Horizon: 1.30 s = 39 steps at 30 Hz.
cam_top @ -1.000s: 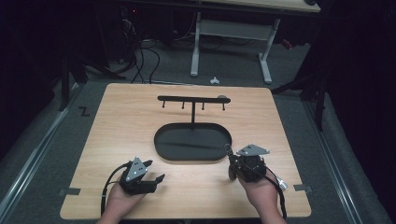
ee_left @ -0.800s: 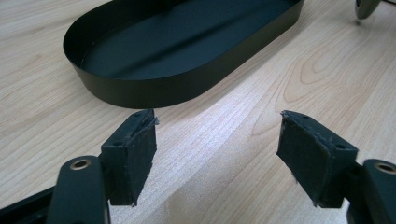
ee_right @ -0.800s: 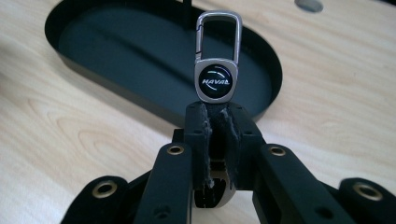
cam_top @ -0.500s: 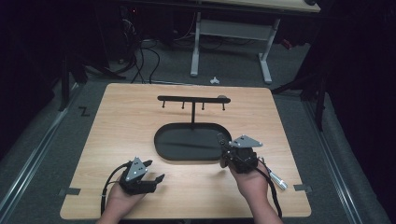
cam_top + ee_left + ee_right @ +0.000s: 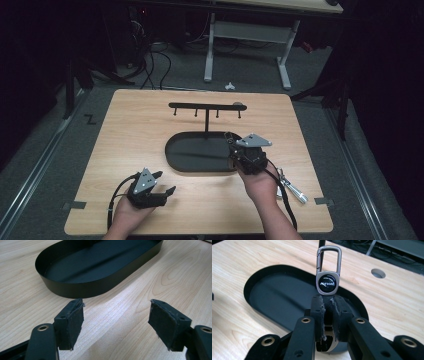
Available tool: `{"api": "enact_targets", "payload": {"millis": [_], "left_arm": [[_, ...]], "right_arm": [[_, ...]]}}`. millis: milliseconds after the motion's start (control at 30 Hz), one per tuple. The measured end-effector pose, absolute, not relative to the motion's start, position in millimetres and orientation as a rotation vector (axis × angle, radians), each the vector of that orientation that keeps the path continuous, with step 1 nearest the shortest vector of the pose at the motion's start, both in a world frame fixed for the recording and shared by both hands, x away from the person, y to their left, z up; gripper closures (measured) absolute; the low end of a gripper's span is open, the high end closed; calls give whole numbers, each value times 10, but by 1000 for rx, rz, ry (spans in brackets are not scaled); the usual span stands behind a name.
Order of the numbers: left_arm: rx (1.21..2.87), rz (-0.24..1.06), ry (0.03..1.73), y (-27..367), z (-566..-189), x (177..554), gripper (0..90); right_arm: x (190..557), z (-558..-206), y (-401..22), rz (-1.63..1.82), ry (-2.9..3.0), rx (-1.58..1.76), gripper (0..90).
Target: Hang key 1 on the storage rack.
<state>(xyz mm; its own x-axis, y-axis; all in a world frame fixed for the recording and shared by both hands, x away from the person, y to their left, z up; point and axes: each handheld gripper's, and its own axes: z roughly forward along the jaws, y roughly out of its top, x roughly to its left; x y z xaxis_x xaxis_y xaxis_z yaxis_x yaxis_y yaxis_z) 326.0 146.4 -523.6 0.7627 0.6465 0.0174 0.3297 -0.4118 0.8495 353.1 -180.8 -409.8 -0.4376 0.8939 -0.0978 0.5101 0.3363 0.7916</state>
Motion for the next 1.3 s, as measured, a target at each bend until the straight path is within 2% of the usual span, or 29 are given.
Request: {"api": "enact_targets", "payload": {"millis": [1300], "left_arm": [[2034, 419, 725, 1475, -5240, 3256, 284]], "right_arm": [[4086, -3971, -1443, 945, 2013, 1243, 806]]}}
